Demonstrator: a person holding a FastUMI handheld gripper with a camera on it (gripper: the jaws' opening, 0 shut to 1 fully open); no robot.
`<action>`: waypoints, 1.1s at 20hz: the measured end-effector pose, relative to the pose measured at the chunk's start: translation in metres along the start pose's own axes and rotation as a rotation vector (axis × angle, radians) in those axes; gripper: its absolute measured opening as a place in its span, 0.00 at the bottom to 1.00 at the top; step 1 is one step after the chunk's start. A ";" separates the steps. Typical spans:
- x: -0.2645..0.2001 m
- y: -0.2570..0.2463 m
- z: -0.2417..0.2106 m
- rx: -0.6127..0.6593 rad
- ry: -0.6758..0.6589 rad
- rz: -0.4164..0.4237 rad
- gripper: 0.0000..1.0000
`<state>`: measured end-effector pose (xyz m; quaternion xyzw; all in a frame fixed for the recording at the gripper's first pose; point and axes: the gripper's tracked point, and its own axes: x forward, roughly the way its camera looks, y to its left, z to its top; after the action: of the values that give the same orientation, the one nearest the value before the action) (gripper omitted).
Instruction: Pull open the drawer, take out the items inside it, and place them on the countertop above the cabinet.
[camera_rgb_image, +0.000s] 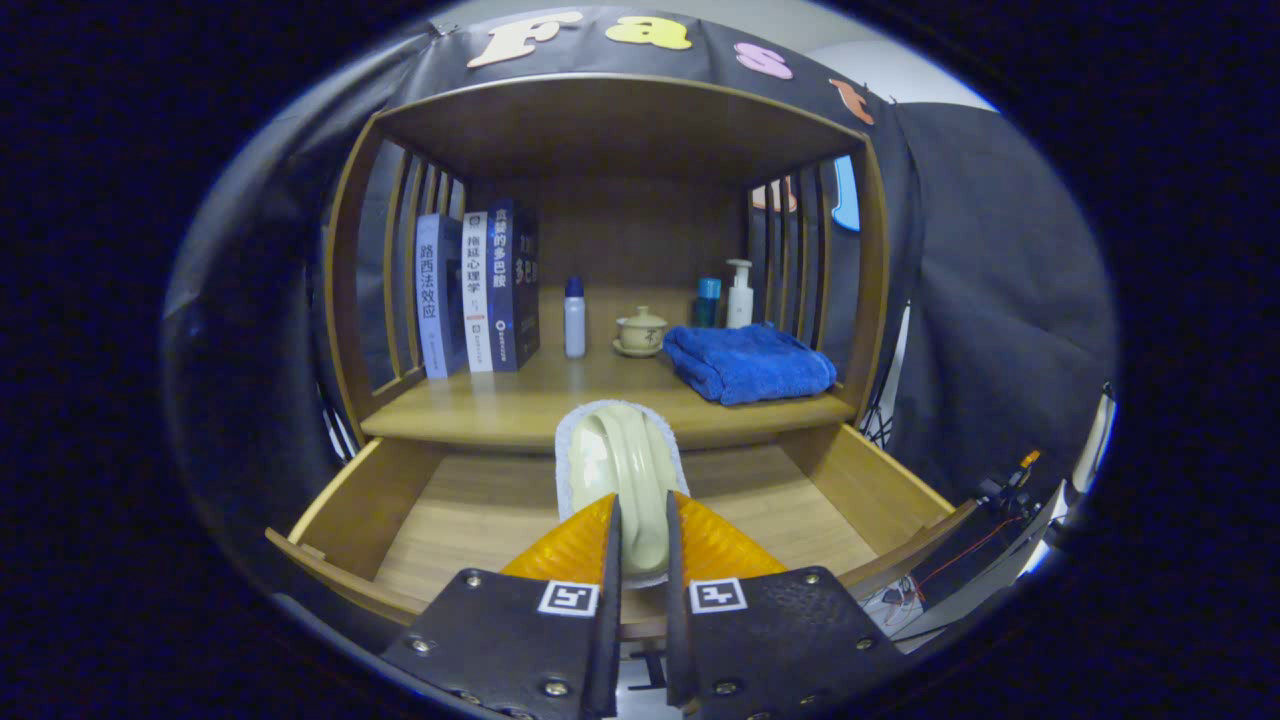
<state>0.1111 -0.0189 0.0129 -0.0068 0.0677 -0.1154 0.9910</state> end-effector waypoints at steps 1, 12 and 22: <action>-0.002 0.002 0.009 0.000 -0.008 0.003 0.19; 0.022 0.027 0.108 0.052 -0.001 0.033 0.19; 0.119 0.022 0.076 0.016 0.394 -0.061 0.19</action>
<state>0.2413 -0.0248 0.0719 0.0218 0.2593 -0.1450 0.9546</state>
